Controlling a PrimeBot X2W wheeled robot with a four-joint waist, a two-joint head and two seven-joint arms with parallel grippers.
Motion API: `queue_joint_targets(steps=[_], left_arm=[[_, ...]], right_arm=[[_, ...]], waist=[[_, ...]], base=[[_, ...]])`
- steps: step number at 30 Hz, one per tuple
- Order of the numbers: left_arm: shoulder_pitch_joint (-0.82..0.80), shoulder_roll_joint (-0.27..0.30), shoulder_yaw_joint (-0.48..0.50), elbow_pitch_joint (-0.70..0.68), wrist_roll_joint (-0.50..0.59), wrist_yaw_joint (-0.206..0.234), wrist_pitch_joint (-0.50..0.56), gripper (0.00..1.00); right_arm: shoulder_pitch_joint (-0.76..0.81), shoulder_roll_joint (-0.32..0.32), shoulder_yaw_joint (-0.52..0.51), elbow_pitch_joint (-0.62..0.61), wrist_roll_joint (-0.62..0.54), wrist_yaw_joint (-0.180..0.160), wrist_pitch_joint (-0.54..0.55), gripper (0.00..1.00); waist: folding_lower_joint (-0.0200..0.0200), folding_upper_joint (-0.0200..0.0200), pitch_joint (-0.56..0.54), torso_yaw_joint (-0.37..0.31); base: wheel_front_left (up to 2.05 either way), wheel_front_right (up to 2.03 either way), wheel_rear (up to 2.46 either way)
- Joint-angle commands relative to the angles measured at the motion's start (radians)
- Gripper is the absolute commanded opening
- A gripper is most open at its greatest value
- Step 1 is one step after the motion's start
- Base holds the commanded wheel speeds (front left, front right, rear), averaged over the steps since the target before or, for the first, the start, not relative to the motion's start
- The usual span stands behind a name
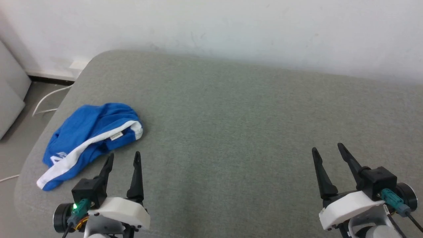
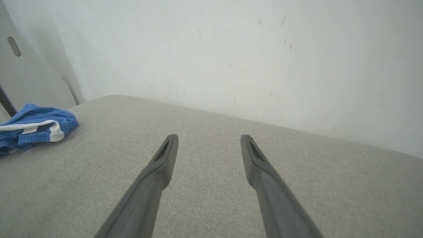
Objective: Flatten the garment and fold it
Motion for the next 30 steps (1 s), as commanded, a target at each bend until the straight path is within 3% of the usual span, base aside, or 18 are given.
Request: queue_joint_targets(steps=[1, 19, 30], left_arm=[[-0.015, -0.001, 0.005, 0.006, -0.014, -0.006, -0.01, 1.0], [-0.014, -0.002, 0.008, 0.01, -0.066, 0.006, -0.048, 1.0], [-0.082, -0.002, 0.02, 0.01, -0.096, 0.012, -0.071, 1.0]], right_arm=[[-0.014, 0.001, 0.003, 0.004, 0.01, -0.001, -0.009, 1.0], [-0.017, 0.002, 0.018, -0.002, 0.02, -0.001, -0.048, 1.0], [-0.032, 0.002, 0.033, -0.01, 0.016, -0.001, -0.072, 1.0]], waist=[[0.0, 0.0, 0.002, 0.032], [0.0, 0.0, 0.004, 0.136], [0.0, 0.0, 0.046, 0.163]], base=[[0.0, 0.0, 0.0], [-0.09, -0.09, -0.09], [0.0, 0.0, 0.0]])
